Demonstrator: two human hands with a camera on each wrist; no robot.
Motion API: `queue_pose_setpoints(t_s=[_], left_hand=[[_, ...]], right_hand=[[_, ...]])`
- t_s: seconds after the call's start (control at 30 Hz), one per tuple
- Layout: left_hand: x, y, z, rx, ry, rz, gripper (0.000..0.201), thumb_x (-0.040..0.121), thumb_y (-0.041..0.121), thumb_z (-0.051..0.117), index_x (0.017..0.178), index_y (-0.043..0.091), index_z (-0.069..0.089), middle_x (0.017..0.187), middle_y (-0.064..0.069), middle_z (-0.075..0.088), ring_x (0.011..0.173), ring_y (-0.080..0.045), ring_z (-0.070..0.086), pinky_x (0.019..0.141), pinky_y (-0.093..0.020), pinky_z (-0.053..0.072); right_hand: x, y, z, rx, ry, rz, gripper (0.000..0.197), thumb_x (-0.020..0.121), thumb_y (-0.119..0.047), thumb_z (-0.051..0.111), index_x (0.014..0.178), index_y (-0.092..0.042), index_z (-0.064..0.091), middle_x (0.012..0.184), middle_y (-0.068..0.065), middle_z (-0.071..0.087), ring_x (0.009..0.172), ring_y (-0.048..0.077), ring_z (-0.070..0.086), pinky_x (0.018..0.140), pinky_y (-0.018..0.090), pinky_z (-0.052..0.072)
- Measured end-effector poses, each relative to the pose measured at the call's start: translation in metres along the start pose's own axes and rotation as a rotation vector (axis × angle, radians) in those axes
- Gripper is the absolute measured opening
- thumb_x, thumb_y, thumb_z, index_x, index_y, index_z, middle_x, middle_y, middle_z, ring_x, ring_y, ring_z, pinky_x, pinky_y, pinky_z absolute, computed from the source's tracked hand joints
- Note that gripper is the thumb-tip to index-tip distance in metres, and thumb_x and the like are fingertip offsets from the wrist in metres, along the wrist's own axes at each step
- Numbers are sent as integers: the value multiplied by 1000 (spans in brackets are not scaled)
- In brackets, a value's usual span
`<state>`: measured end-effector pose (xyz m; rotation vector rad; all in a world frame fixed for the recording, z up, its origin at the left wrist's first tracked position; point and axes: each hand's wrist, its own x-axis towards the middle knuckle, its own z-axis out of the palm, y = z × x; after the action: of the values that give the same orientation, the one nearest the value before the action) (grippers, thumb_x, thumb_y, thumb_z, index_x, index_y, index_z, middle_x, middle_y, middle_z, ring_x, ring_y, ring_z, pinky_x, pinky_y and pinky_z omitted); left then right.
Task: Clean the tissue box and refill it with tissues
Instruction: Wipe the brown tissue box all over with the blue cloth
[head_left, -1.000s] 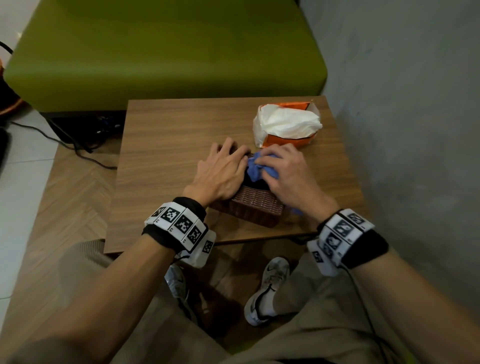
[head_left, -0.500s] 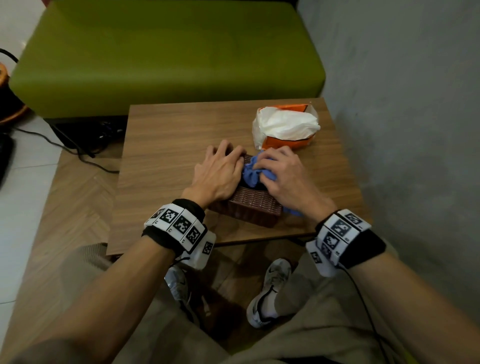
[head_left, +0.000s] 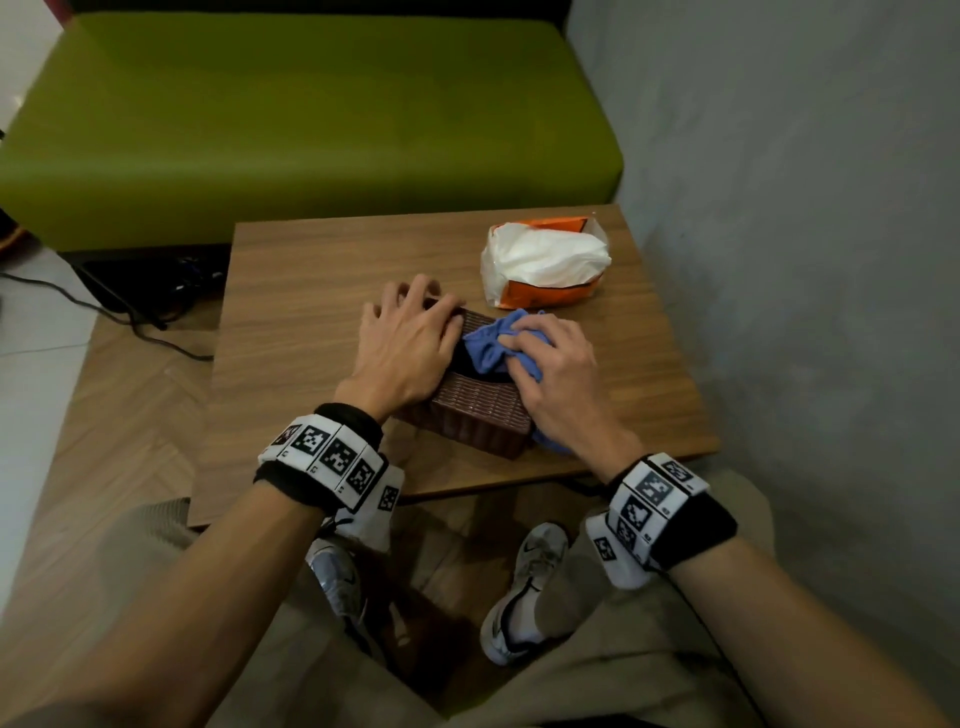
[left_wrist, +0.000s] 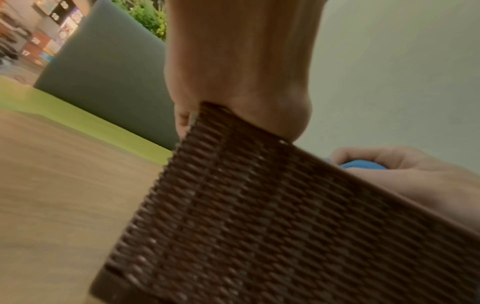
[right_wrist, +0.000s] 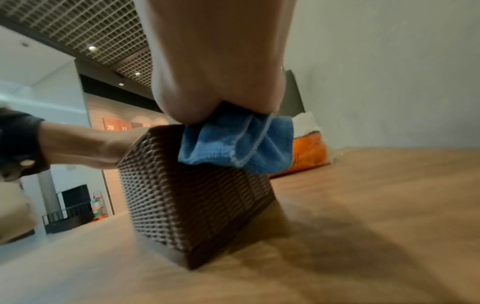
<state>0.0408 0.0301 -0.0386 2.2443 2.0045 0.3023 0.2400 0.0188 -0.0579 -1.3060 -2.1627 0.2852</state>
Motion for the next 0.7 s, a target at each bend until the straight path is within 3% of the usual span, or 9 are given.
queue_pose_setpoints(t_s=[0.1, 0.17, 0.23, 0.3, 0.4, 0.5, 0.57, 0.7], left_hand=[[-18, 24, -4, 71, 199, 136, 25, 90, 28, 51, 110, 17, 59, 114, -10, 57, 98, -32, 52, 78, -43, 40], [-38, 44, -1, 29, 205, 243, 29, 90, 38, 50, 107, 16, 58, 107, -7, 62, 95, -27, 57, 83, -42, 40], [-54, 52, 7, -5, 122, 267, 57, 85, 61, 45, 118, 16, 57, 117, -6, 61, 107, -25, 57, 98, -45, 36], [-61, 42, 19, 80, 26, 312, 96, 70, 82, 45, 136, 12, 49, 137, -9, 52, 129, -29, 47, 112, -56, 25], [-64, 23, 33, 244, -99, 416, 128, 55, 90, 53, 153, 14, 25, 154, -12, 34, 145, -34, 27, 113, -67, 14], [-61, 14, 39, 217, -70, 467, 126, 56, 91, 53, 156, 22, 18, 156, -11, 32, 146, -34, 26, 113, -66, 16], [-56, 10, 40, 194, -34, 488, 120, 60, 90, 50, 155, 23, 20, 153, -10, 37, 142, -33, 34, 114, -62, 17], [-42, 1, 39, 228, -12, 526, 116, 60, 83, 60, 148, 12, 35, 138, -11, 52, 126, -33, 48, 109, -54, 24]], right_hand=[[-4, -3, 7, 23, 72, 55, 21, 89, -17, 63, 109, -14, 70, 118, 2, 61, 111, 23, 52, 90, 40, 45], [-1, 1, 6, 57, 121, 90, 22, 90, -15, 62, 109, -11, 70, 115, 5, 62, 107, 24, 53, 90, 39, 47], [3, 6, 6, 87, 165, 145, 20, 90, -13, 60, 108, -9, 70, 113, 7, 61, 102, 24, 53, 88, 39, 47], [8, 7, 6, 105, 184, 189, 19, 92, -14, 58, 107, -9, 69, 111, 8, 60, 99, 23, 54, 87, 38, 47], [9, 9, 8, 108, 195, 203, 19, 93, -16, 57, 107, -10, 68, 112, 7, 59, 98, 22, 54, 86, 33, 45], [6, 9, 11, 104, 203, 195, 19, 95, -17, 56, 108, -10, 67, 112, 6, 58, 99, 20, 54, 85, 27, 41], [4, 9, 11, 129, 229, 186, 18, 95, -17, 55, 107, -9, 67, 111, 6, 58, 99, 19, 55, 85, 32, 46], [-2, 13, 11, 143, 231, 108, 23, 96, -21, 55, 110, -9, 69, 115, 7, 60, 107, 21, 54, 91, 37, 47]])
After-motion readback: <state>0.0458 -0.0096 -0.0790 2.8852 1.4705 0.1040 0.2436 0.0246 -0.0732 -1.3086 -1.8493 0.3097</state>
